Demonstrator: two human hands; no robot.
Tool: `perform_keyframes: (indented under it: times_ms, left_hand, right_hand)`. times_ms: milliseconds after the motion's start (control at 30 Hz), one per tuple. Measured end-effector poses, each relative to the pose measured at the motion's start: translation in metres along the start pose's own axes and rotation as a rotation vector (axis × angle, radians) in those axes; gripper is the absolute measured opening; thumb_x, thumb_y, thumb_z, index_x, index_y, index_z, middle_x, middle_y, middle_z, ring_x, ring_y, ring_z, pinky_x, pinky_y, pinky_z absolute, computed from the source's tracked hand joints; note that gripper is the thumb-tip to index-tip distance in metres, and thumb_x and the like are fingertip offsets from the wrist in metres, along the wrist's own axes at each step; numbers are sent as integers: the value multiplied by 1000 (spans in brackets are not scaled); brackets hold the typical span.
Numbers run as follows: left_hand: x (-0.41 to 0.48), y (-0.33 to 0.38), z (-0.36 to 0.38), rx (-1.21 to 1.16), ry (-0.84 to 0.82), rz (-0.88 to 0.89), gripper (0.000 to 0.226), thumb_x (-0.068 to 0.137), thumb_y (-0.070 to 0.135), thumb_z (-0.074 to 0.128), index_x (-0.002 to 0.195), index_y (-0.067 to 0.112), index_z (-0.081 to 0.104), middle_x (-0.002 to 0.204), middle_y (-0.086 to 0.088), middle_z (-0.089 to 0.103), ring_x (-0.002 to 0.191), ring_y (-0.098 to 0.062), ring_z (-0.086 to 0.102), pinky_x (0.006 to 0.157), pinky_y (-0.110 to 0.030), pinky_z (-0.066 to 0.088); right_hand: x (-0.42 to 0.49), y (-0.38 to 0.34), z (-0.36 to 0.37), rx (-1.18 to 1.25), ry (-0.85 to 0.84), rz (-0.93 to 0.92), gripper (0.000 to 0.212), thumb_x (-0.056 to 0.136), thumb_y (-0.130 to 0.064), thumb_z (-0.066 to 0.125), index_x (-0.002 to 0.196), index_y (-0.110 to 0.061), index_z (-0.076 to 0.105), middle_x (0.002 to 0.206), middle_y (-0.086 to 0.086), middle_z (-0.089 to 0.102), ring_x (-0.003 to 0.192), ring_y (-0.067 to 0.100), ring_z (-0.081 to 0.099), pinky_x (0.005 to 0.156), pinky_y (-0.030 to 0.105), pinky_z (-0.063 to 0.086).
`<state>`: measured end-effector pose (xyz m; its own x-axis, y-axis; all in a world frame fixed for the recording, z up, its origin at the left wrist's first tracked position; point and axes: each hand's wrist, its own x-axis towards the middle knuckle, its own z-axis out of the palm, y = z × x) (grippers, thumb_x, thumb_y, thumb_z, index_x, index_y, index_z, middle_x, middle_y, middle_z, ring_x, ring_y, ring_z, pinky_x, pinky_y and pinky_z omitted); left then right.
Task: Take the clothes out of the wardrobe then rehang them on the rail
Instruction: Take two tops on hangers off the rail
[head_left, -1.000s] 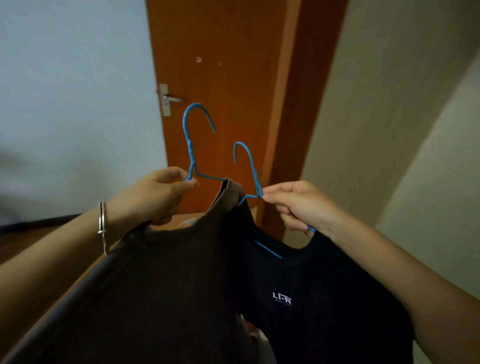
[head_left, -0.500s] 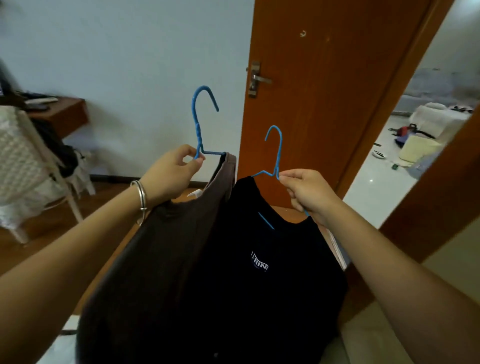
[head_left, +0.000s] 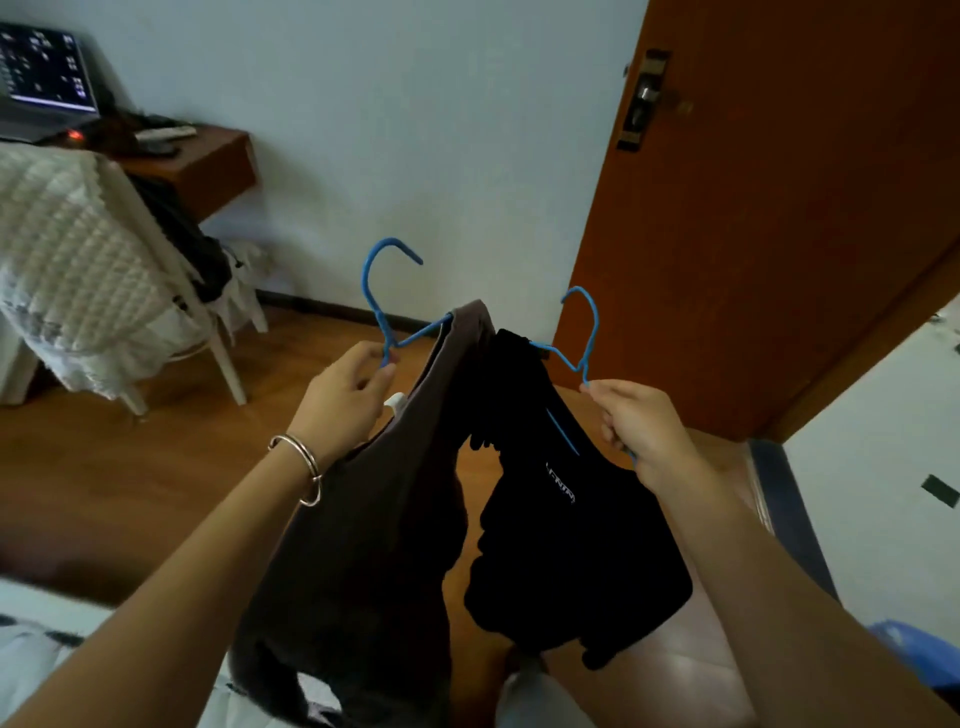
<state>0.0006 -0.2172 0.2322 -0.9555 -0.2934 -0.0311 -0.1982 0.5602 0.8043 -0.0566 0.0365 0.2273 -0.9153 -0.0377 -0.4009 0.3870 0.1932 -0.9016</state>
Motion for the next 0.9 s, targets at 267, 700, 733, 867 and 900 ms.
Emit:
perform_keyframes:
  times_ms: [267, 700, 733, 867, 900]
  left_hand:
    - [81, -33, 19, -115, 215, -294, 19, 94, 27, 47, 108, 17, 55, 63, 4, 51, 47, -11, 42, 44, -20, 32]
    - [149, -70, -29, -22, 689, -685, 19, 91, 27, 51, 92, 10, 59, 67, -3, 56, 59, -16, 50, 56, -28, 38]
    - [146, -77, -39, 1, 743, -715, 20, 90, 27, 52, 91, 9, 60, 71, -6, 58, 65, -20, 52, 62, -30, 40]
    - [151, -115, -80, -46, 874, -792, 19, 89, 28, 53, 84, 11, 59, 70, -4, 55, 63, -20, 47, 65, -30, 36]
    - [156, -126, -91, -65, 897, -802, 17, 90, 28, 53, 84, 12, 58, 68, -2, 54, 60, -17, 45, 63, -29, 35]
  right_hand:
    - [124, -28, 19, -105, 6, -20, 28, 94, -15, 51, 117, -4, 62, 70, -9, 46, 68, 5, 42, 82, 26, 33]
    - [299, -101, 142, -441, -324, -242, 20, 89, -12, 57, 104, -2, 67, 80, 2, 62, 67, 6, 54, 56, 13, 42]
    - [309, -106, 159, -463, -353, -268, 20, 89, -13, 57, 102, -2, 68, 77, 0, 61, 66, 5, 54, 53, 9, 42]
    - [337, -125, 243, -539, -469, -346, 14, 88, -16, 59, 97, -8, 68, 73, -3, 61, 64, 3, 54, 55, 14, 41]
    - [342, -130, 269, -554, -493, -374, 17, 88, -15, 60, 98, -5, 69, 76, 0, 62, 66, 8, 56, 60, 19, 42]
